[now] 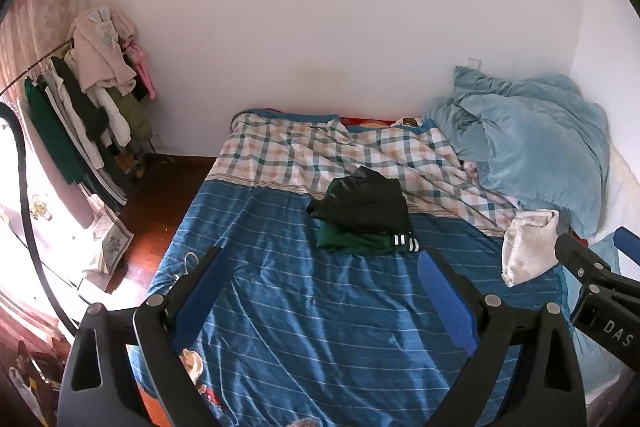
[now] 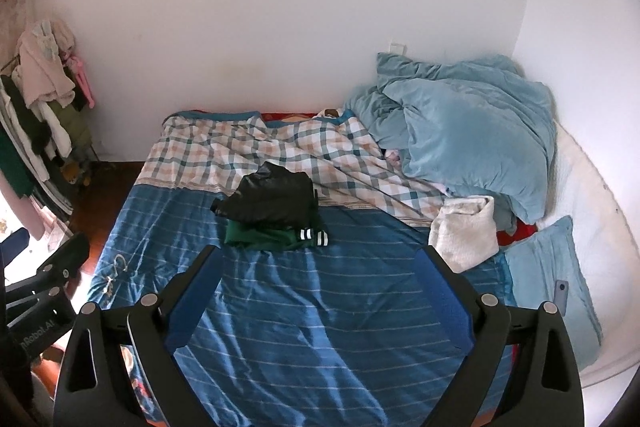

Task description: Fold large clothes

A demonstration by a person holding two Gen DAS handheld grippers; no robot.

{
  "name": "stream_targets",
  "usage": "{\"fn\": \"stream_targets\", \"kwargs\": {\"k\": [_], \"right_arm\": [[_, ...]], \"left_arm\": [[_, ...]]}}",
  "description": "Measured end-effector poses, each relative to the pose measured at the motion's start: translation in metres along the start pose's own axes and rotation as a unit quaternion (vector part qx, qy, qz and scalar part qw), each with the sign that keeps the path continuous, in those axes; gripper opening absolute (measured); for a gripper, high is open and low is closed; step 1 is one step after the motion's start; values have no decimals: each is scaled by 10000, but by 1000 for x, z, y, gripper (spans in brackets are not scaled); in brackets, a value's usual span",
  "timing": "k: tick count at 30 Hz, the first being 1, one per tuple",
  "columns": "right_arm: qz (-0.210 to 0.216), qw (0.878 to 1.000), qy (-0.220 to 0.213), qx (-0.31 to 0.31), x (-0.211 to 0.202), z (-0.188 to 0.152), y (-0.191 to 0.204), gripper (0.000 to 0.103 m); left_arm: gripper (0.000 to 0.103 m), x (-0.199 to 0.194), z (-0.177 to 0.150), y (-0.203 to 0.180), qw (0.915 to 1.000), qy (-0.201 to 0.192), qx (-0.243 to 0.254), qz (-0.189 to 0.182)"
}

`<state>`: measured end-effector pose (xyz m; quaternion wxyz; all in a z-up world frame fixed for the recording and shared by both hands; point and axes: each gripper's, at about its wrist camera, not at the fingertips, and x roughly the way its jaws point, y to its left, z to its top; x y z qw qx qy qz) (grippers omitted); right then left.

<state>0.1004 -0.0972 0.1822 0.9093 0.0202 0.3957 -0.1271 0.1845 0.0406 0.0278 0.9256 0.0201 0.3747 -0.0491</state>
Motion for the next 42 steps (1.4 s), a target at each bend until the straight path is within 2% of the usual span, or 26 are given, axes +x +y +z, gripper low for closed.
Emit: {"fn": "stream_targets", "kwargs": {"k": [42], "right_arm": [[122, 9999, 53, -48, 7, 4, 6, 99]], "left_arm": [[97, -3, 6, -2, 10000, -32, -3, 27]]}}
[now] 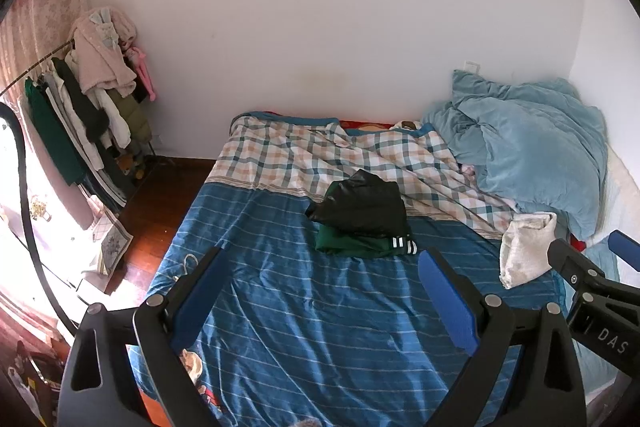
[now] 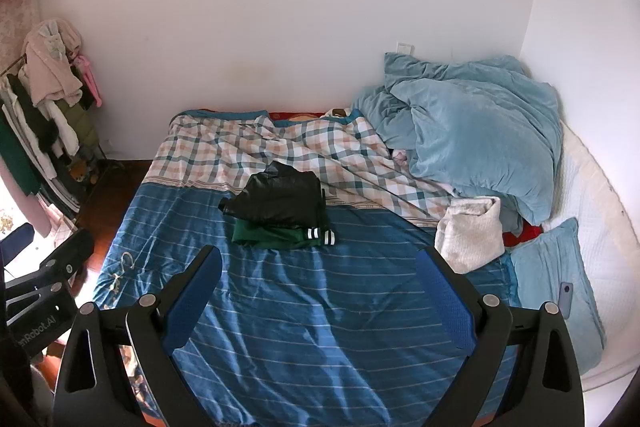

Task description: Fold large clothes

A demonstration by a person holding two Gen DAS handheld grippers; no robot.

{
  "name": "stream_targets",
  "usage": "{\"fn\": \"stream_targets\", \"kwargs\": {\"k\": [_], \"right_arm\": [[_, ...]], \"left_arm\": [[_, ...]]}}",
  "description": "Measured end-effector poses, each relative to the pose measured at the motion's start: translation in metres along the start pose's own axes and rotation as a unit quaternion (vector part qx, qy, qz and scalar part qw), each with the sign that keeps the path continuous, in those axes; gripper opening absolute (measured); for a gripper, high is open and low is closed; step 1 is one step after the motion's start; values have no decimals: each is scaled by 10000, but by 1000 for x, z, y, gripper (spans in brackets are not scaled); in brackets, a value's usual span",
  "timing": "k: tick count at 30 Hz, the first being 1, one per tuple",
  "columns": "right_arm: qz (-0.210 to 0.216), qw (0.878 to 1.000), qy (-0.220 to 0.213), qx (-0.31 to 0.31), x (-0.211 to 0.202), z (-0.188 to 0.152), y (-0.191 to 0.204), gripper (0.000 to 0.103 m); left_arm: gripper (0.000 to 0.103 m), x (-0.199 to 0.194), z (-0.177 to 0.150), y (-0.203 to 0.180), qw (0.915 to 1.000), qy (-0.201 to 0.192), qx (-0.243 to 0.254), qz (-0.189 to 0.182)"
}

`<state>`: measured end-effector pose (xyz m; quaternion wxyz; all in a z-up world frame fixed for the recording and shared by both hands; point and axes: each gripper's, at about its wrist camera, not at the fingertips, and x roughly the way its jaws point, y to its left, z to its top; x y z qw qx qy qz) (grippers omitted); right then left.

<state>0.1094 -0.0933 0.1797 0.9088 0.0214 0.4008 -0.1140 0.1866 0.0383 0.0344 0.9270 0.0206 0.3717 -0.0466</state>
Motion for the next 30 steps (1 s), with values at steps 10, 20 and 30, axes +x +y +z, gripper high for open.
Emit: {"fn": "stream_targets", "kwargs": {"k": [10, 20, 30], "right_arm": [[5, 10000, -6, 15, -2, -2, 0, 99], [19, 10000, -32, 34, -3, -3, 0, 99], [-112, 9997, -175, 152, -13, -4, -3, 100]], "left_arm": [[97, -1, 0, 0, 10000, -13, -1, -9], [97, -3, 2, -3, 10000, -62, -1, 36], [97, -8, 6, -5, 9998, -138, 26, 110]]}}
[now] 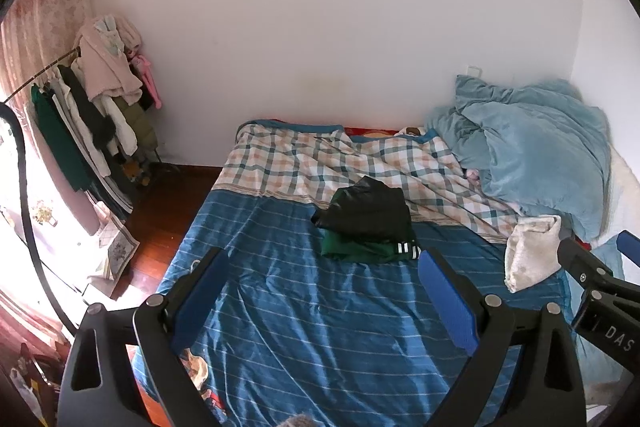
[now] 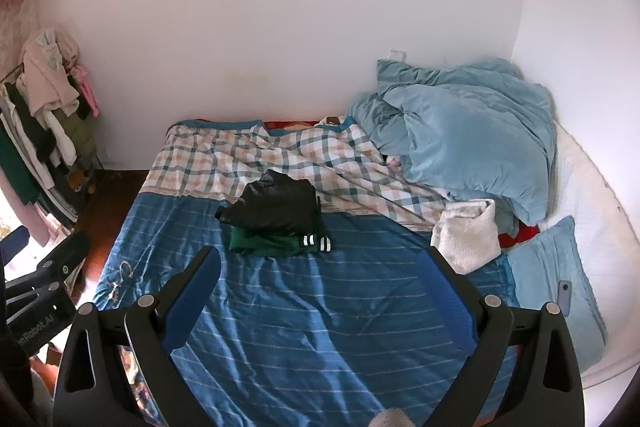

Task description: Fold large clothes

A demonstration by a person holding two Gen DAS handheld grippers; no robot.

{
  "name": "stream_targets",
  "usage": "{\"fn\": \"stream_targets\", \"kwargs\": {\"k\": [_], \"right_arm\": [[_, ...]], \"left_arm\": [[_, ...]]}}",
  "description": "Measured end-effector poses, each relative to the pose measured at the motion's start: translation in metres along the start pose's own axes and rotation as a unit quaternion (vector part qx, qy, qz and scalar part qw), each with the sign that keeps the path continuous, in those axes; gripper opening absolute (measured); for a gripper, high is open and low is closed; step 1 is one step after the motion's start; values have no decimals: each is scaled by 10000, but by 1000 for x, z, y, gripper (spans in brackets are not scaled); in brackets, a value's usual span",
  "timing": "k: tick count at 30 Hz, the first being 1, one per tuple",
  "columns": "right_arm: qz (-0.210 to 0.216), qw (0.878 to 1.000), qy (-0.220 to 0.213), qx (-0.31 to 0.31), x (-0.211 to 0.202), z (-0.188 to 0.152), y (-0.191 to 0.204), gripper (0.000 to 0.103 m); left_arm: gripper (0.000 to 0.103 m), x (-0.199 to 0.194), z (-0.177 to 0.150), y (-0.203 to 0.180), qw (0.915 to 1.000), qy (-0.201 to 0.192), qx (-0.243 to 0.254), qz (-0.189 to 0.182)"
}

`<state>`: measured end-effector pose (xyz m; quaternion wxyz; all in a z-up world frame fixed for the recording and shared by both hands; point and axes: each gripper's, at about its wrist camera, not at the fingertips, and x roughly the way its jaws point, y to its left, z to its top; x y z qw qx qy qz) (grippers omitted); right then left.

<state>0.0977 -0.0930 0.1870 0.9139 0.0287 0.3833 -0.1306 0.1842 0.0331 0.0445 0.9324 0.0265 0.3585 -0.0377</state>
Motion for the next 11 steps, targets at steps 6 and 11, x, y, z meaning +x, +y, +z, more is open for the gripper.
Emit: {"fn": "stream_targets", "kwargs": {"k": [6, 11], "right_arm": [[12, 10000, 22, 21, -1, -3, -1, 100], [25, 10000, 37, -15, 0, -3, 2, 100]], "left_arm": [[97, 0, -1, 0, 10000, -3, -3, 8], [97, -2, 0, 0, 10000, -59, -20, -12]]}}
